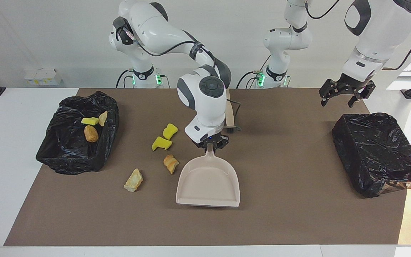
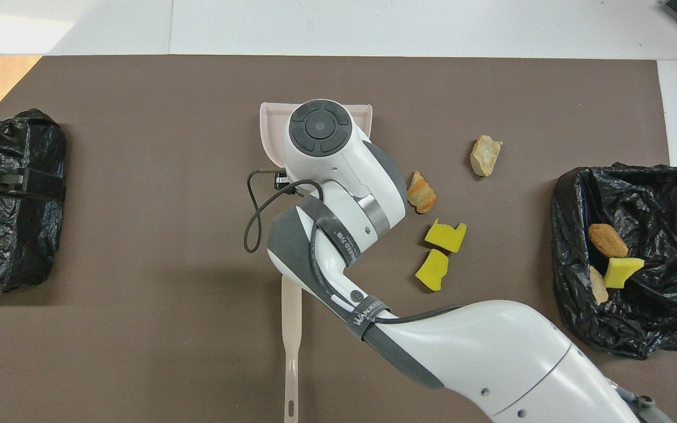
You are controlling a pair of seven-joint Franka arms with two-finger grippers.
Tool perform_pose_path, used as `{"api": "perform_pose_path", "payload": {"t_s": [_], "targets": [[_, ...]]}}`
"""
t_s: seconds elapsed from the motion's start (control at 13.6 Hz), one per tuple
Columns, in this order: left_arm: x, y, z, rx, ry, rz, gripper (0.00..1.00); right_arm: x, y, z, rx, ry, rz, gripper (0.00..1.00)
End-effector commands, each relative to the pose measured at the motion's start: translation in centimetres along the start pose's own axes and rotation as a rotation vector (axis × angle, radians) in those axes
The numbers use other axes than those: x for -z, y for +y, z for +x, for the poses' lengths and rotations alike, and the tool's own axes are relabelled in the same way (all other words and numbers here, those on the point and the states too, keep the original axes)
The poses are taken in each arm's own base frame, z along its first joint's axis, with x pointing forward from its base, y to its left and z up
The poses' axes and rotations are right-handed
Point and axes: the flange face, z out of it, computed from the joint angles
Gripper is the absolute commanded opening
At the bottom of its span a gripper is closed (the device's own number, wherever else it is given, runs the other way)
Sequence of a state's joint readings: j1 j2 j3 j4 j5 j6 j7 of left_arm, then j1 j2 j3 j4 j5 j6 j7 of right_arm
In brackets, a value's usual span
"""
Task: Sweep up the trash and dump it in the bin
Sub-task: 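Return the dustpan to the table center with the right gripper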
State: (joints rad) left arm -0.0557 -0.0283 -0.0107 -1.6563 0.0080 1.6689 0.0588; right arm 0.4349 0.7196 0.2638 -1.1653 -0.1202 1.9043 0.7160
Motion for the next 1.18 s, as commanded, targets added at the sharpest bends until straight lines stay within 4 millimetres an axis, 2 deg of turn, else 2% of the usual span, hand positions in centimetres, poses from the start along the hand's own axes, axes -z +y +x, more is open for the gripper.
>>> {"api": "perform_pose_path", "payload": {"t_s": [0.0, 0.37, 0.52, 0.74, 1.03, 1.11], "targets": [[0.5, -0.3, -0.1, -0.002, 0.000, 0.014, 1.00, -0.7, -1.9, -0.7, 0.000, -0.026, 0.041, 0.00], [0.4, -0.3, 0.0, -0.002, -0.002, 0.014, 1.00, -2.8, -2.6, -1.6, -0.007, -0.070, 0.065, 0.00], [0.5, -0.3, -0.1, -0.002, 0.000, 0.014, 1.00, -2.8, -2.6, -1.8, -0.007, -0.072, 0.067, 0.00], [0.4, -0.3, 0.0, -0.002, -0.002, 0.014, 1.00, -2.5, -2.9, -2.1, -0.003, -0.070, 0.067, 0.06], [0.5, -0.3, -0.1, -0.002, 0.000, 0.014, 1.00, -2.3, -3.0, -2.1, -0.077, -0.070, 0.069, 0.22], [0.5, -0.3, -0.1, -0.002, 0.000, 0.014, 1.00, -2.3, -3.1, -2.2, -0.086, -0.070, 0.067, 0.32]]}}
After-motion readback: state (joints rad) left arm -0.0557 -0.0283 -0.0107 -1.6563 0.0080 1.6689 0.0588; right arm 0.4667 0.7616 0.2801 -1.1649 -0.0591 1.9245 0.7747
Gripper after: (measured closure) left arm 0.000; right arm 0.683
